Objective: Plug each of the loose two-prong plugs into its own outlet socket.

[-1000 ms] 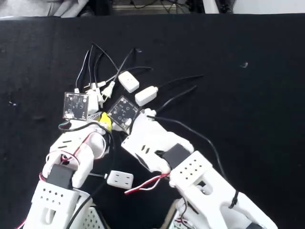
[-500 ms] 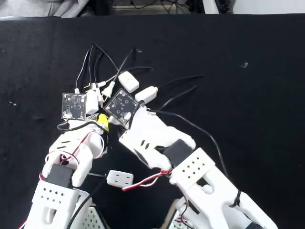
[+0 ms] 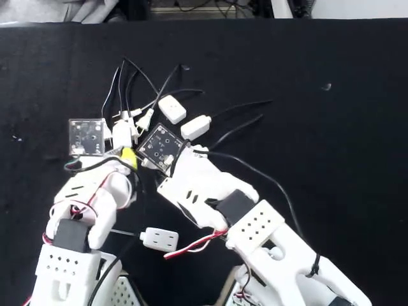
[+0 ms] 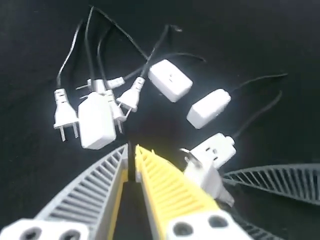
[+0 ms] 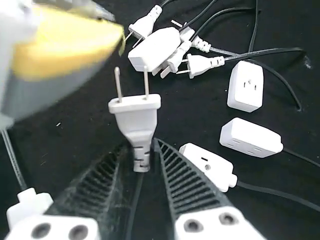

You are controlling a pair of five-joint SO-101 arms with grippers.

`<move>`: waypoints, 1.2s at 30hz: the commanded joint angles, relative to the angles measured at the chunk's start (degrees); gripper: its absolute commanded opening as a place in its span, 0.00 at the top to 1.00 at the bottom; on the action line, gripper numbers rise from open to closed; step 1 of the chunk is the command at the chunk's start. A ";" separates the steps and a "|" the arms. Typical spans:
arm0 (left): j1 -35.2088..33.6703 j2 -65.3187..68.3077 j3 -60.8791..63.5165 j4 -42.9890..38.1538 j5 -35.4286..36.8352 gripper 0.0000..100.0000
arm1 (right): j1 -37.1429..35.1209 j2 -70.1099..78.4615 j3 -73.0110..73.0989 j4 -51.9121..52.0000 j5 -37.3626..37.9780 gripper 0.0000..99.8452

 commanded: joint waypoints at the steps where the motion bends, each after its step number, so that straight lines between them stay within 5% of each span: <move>1: 4.70 -0.18 -3.21 0.26 -0.88 0.97 | -0.09 -1.98 -0.22 -1.58 -0.44 0.99; 10: 8.92 -0.09 -1.36 0.09 -9.76 0.97 | -0.18 -2.33 1.01 -1.67 -0.44 0.99; 21: 2.24 -0.62 -7.78 4.31 -9.23 0.97 | -0.18 -2.24 1.10 -1.67 -0.44 0.99; 29: 10.95 -0.09 -10.77 6.77 -7.91 0.97 | -0.18 -2.33 1.19 -1.67 -0.18 0.99; 36: 11.74 1.85 -4.88 0.79 -15.12 0.97 | -0.35 -2.33 1.36 -1.05 -0.09 0.99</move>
